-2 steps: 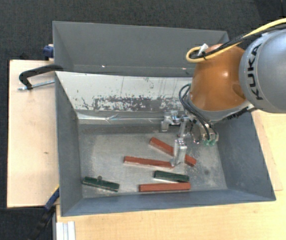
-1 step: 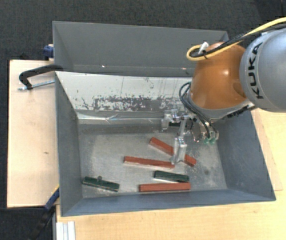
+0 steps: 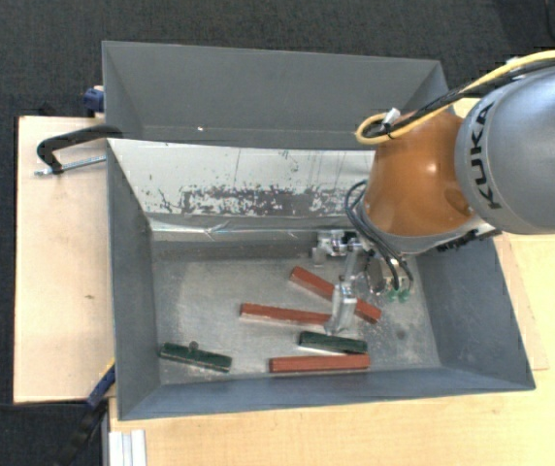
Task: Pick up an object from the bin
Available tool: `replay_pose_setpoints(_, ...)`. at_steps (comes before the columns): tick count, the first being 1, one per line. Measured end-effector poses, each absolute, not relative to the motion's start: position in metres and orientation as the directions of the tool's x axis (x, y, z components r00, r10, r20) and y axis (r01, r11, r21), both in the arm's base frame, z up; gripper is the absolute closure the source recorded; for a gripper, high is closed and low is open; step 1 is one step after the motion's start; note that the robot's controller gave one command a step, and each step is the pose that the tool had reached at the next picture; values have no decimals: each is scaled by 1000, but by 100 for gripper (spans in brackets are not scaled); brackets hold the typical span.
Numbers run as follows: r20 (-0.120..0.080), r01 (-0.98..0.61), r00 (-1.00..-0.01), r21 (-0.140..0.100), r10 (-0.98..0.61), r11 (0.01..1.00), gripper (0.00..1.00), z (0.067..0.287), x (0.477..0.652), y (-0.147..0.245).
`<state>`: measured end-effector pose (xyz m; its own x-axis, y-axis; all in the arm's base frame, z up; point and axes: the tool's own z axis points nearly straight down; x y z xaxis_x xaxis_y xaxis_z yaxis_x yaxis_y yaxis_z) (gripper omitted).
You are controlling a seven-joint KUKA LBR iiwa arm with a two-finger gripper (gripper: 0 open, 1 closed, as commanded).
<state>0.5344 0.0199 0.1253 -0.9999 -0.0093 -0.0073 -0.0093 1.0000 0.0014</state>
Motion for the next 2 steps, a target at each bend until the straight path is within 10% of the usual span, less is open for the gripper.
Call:
replay_pose_setpoints(1, -13, -86, -996, 2, -86, 996, 100, 75, 549, 19)
replay_pose_setpoints(2, -13, -86, -996, 2, -86, 996, 100, 75, 549, 19)
